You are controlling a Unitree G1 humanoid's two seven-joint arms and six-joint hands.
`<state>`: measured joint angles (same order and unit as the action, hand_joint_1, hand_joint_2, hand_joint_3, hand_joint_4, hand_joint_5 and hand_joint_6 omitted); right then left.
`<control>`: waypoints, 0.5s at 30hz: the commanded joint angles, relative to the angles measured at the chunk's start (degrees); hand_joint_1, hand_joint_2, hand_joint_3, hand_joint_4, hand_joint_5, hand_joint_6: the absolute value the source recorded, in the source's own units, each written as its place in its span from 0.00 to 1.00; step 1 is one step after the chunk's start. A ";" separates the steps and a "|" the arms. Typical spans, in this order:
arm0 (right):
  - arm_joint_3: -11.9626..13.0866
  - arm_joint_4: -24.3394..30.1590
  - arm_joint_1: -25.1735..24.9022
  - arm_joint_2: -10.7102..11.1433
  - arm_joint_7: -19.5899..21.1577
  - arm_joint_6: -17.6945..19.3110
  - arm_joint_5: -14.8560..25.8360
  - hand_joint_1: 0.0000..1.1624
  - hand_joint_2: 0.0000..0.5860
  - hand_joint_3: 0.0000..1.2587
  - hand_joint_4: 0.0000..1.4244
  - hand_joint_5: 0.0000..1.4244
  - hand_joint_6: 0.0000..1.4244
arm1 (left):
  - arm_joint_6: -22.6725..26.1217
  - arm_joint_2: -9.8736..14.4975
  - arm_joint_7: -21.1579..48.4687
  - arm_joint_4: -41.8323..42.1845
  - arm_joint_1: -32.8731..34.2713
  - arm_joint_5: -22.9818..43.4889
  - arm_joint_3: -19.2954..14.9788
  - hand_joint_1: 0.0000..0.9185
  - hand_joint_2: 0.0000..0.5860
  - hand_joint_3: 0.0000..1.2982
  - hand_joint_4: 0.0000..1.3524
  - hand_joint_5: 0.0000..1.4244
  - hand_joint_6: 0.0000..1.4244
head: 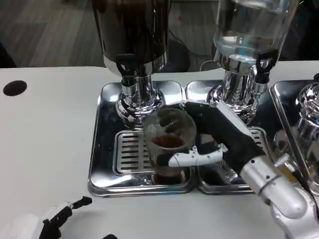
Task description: Grasp the cup under the faucet to collect the drink, then remove the cup.
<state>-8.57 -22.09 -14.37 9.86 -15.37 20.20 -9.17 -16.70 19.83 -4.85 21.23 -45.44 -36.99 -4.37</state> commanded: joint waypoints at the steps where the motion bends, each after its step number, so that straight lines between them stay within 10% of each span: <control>1: 1.38 4.10 2.35 1.18 -0.37 -0.19 1.81 0.79 0.21 0.42 0.35 0.38 0.37 | -0.16 0.35 0.14 -0.80 0.05 -0.82 0.80 0.00 0.12 0.22 0.18 0.20 0.38; 15: 4.28 10.95 11.65 5.58 -2.08 0.54 4.42 0.79 0.21 0.42 0.35 0.38 0.36 | 0.26 0.34 0.24 -1.74 1.63 -0.92 2.11 0.00 0.12 0.22 0.18 0.20 0.39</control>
<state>-5.28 -13.47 -3.40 15.02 -17.18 19.34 -6.76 -16.70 19.91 -4.85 20.08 -44.07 -37.00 -2.98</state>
